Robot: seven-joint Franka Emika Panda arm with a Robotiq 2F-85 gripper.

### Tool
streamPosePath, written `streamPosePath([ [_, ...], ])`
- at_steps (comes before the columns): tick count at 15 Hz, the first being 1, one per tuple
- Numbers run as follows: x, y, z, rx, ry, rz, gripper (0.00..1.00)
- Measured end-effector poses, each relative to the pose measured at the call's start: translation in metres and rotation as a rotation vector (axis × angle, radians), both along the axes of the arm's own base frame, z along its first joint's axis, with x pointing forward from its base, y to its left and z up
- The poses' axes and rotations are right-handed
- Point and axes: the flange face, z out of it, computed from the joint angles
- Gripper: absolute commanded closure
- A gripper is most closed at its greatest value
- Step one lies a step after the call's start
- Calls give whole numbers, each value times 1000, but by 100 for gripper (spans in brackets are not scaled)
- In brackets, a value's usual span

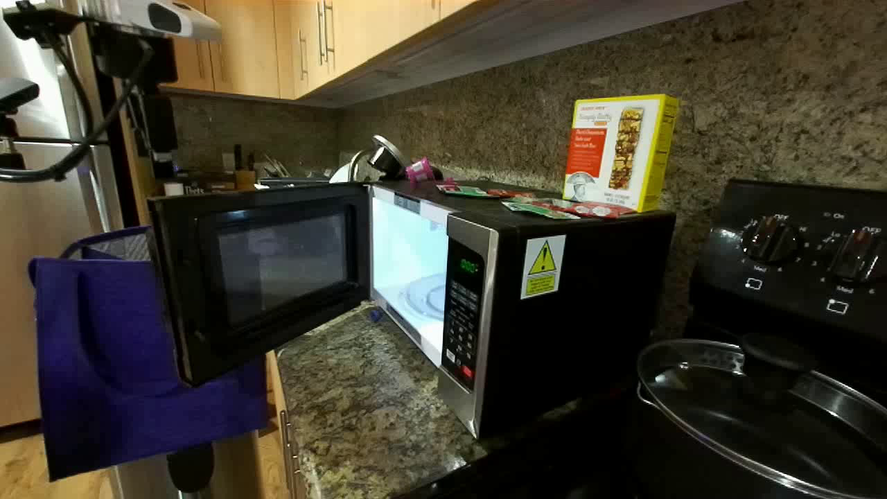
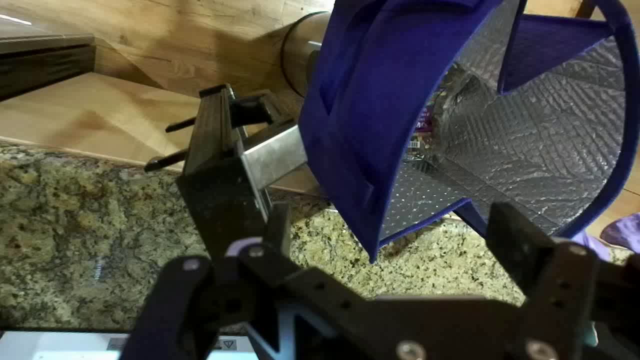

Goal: Pick the bottle on the microwave and put it in the bag

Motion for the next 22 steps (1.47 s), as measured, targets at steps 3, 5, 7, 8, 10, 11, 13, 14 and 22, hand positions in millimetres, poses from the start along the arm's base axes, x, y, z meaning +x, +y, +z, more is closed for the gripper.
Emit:
streamPosePath([
  [3,0,1,0,-3,1,3,0],
  [5,-1,6,0,-19,-5,19,0],
  [7,4,15,8,-59,-31,50,0],
  [8,10,20,15,-78,-49,65,0],
  [10,29,29,36,-125,-100,82,0],
  [11,42,32,47,-145,-128,78,0],
  [13,71,39,69,-155,-178,36,0],
  [14,87,41,78,-144,-199,-7,0],
  [22,225,0,86,-81,-300,-448,0],
])
